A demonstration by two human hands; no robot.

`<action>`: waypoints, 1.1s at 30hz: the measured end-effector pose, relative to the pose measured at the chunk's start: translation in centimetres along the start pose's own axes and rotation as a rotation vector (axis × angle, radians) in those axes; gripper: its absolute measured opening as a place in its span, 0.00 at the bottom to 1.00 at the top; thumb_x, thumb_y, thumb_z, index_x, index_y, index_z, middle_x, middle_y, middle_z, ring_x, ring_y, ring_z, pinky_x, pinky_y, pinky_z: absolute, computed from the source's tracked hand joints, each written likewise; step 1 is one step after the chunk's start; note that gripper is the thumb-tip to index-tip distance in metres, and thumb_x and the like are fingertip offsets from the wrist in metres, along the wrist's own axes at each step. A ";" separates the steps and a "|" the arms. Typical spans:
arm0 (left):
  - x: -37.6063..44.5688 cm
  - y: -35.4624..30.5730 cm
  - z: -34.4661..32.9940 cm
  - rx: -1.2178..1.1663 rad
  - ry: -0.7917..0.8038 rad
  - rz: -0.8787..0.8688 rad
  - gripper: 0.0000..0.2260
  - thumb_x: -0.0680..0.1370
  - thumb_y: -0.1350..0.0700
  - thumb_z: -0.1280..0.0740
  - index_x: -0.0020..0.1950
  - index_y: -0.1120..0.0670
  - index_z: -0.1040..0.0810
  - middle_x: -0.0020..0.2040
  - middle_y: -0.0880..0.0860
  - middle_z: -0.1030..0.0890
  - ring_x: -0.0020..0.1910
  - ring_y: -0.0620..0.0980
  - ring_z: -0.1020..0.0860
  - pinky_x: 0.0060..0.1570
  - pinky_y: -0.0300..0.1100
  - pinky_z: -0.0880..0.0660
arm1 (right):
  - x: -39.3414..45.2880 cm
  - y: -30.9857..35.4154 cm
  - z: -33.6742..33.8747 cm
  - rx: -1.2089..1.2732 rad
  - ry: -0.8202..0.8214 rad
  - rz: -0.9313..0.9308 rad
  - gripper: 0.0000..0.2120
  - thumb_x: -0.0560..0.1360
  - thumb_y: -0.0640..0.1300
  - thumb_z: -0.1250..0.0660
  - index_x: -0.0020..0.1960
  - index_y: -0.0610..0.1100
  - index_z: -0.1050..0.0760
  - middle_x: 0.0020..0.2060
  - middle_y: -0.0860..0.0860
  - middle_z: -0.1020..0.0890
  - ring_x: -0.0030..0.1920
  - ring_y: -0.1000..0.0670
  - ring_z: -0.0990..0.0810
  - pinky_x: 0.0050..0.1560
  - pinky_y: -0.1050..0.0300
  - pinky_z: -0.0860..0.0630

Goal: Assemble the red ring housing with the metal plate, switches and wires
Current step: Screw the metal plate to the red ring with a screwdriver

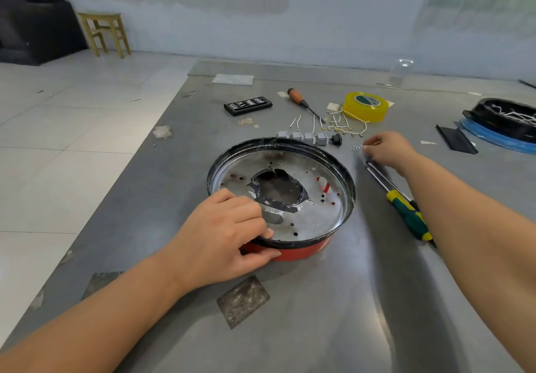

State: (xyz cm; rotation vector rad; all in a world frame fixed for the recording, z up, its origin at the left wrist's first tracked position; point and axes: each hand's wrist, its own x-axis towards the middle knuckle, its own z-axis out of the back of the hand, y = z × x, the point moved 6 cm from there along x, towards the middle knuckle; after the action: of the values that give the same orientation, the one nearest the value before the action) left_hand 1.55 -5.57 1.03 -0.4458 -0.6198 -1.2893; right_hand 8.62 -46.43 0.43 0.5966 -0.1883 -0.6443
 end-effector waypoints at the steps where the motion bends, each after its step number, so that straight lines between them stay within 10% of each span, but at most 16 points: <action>1: 0.0 0.0 0.0 -0.002 -0.003 0.000 0.13 0.78 0.44 0.25 0.43 0.53 0.16 0.40 0.48 0.20 0.40 0.51 0.20 0.41 0.50 0.24 | 0.5 -0.1 -0.3 -0.004 -0.001 0.001 0.09 0.80 0.42 0.32 0.59 0.44 0.19 0.58 0.43 0.17 0.60 0.41 0.20 0.65 0.45 0.24; 8: -0.2 0.2 -0.2 -0.018 -0.009 0.008 0.12 0.78 0.45 0.25 0.43 0.53 0.15 0.40 0.49 0.19 0.41 0.53 0.18 0.40 0.52 0.24 | 2.8 -0.8 -1.0 0.022 -0.077 -0.012 0.16 0.77 0.35 0.39 0.60 0.44 0.19 0.49 0.42 0.18 0.45 0.43 0.21 0.39 0.56 0.26; 33: -0.3 0.2 -0.3 0.009 -0.012 0.017 0.12 0.78 0.45 0.26 0.42 0.53 0.16 0.40 0.49 0.19 0.42 0.52 0.17 0.41 0.51 0.24 | 0.7 -0.5 1.4 0.244 -0.223 0.049 0.02 0.75 0.39 0.33 0.45 0.43 0.21 0.38 0.46 0.14 0.43 0.47 0.14 0.54 0.47 0.16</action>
State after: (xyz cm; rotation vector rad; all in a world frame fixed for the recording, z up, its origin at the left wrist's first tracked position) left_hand 1.76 -5.55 0.61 -0.4514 -0.6306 -1.2680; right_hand 8.38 -47.81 1.30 0.7516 -0.4935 -0.6443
